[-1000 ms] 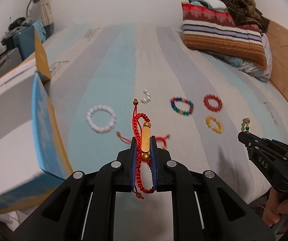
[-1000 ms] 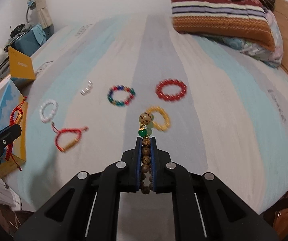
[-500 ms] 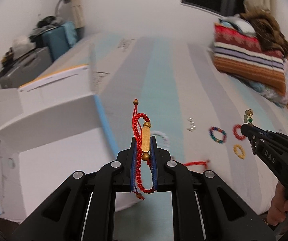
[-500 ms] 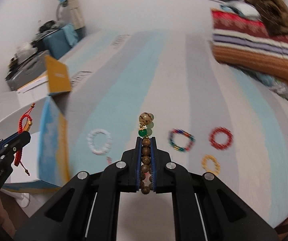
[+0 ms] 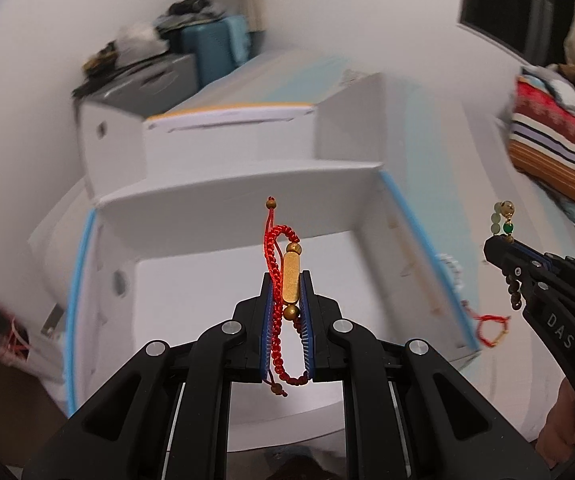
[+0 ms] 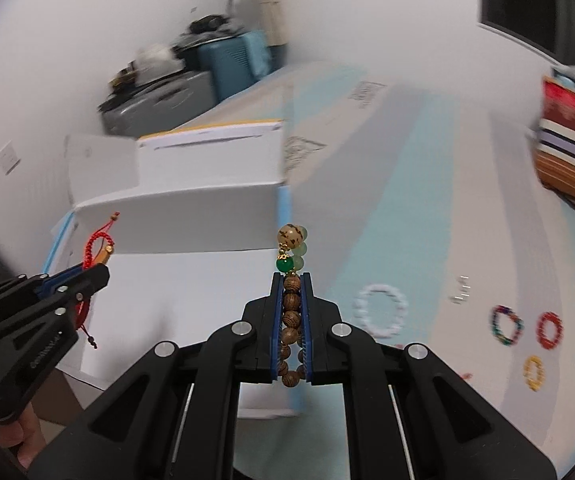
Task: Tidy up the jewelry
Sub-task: 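Carry both held bracelets over the open white box with both tools, then open both tools to drop the bracelets into the box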
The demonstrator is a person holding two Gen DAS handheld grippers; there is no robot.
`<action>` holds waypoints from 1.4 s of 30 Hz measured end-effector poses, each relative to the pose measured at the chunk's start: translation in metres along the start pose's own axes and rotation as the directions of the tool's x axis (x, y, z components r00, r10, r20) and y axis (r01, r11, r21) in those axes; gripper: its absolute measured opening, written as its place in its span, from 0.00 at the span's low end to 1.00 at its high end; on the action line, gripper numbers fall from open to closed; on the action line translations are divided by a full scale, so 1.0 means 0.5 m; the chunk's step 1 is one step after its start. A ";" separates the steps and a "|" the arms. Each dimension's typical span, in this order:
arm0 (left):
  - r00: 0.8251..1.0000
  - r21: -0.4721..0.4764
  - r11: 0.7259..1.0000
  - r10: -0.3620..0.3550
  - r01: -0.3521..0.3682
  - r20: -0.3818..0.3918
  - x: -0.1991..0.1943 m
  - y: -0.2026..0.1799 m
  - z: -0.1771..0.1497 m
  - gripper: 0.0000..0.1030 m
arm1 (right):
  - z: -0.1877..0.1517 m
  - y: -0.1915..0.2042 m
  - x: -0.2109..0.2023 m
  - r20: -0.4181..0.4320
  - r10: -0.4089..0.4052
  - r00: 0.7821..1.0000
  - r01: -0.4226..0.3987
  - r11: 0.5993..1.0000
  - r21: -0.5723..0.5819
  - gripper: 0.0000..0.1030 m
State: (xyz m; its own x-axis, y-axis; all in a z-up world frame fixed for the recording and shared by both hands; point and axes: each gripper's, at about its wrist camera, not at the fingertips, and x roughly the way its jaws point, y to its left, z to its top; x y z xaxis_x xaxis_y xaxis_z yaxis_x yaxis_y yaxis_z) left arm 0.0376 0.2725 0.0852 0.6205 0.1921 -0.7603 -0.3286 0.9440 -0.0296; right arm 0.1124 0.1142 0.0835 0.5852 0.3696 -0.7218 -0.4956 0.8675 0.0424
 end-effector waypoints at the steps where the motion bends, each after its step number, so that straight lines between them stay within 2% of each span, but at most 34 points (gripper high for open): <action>1: 1.000 -0.010 1.000 0.005 -0.005 -0.007 0.002 0.018 -0.005 0.11 | 0.001 0.015 0.009 -0.007 0.013 1.000 -0.013 1.000 -0.008 0.07; 5: 0.999 -0.045 0.999 0.029 -0.031 -0.039 0.020 0.075 -0.020 0.11 | 0.004 0.071 0.055 -0.060 0.058 0.996 -0.060 0.997 -0.037 0.07; 10: 0.993 -0.073 0.996 0.047 -0.055 -0.111 0.066 0.123 -0.033 0.11 | -0.002 0.110 0.126 -0.154 0.073 0.985 -0.080 0.996 -0.038 0.07; 14: 0.983 -0.089 0.993 0.055 -0.071 -0.176 0.111 0.151 -0.046 0.11 | -0.008 0.123 0.177 -0.235 0.061 0.970 -0.070 0.997 -0.031 0.07; 19: 0.975 -0.104 0.991 0.057 -0.081 -0.215 0.143 0.166 -0.058 0.11 | -0.025 0.116 0.222 -0.326 0.042 0.944 -0.042 0.999 0.006 0.07; 23: 0.971 -0.097 0.992 0.061 -0.086 -0.231 0.157 0.170 -0.061 0.11 | -0.038 0.110 0.238 -0.358 0.033 0.933 -0.032 0.999 0.009 0.07; 31: 0.969 -0.078 0.990 0.093 -0.113 -0.231 0.154 0.167 -0.062 0.15 | -0.045 0.118 0.242 -0.359 0.041 0.932 -0.039 0.999 0.013 0.11; 33: 0.969 -0.080 0.990 0.098 -0.119 -0.227 0.147 0.167 -0.062 0.15 | -0.046 0.120 0.238 -0.357 0.049 0.933 -0.047 0.999 0.016 0.15; 34: 0.969 -0.081 0.989 0.101 -0.122 -0.224 0.147 0.169 -0.061 0.16 | -0.045 0.121 0.235 -0.354 0.055 0.934 -0.052 0.998 0.017 0.22; 35: 0.969 -0.084 0.988 0.106 -0.127 -0.221 0.145 0.171 -0.059 0.23 | -0.044 0.121 0.230 -0.350 0.058 0.935 -0.054 0.998 0.019 0.35; 36: 0.970 -0.088 0.987 0.111 -0.132 -0.216 0.143 0.172 -0.057 0.34 | -0.043 0.120 0.225 -0.344 0.063 0.937 -0.058 0.998 0.027 0.39; 42: 0.976 -0.086 0.985 0.132 -0.149 -0.175 0.116 0.171 -0.052 0.66 | -0.033 0.124 0.195 -0.299 0.076 0.951 -0.071 0.997 0.029 0.60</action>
State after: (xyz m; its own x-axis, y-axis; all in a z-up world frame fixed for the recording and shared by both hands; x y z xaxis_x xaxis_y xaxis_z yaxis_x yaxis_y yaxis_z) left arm 0.0268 0.3575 0.0217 0.4371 0.2651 -0.8595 -0.4772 0.8783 0.0282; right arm 0.1281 0.1986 0.0041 0.3267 0.3182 -0.8899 -0.5171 0.8484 0.1135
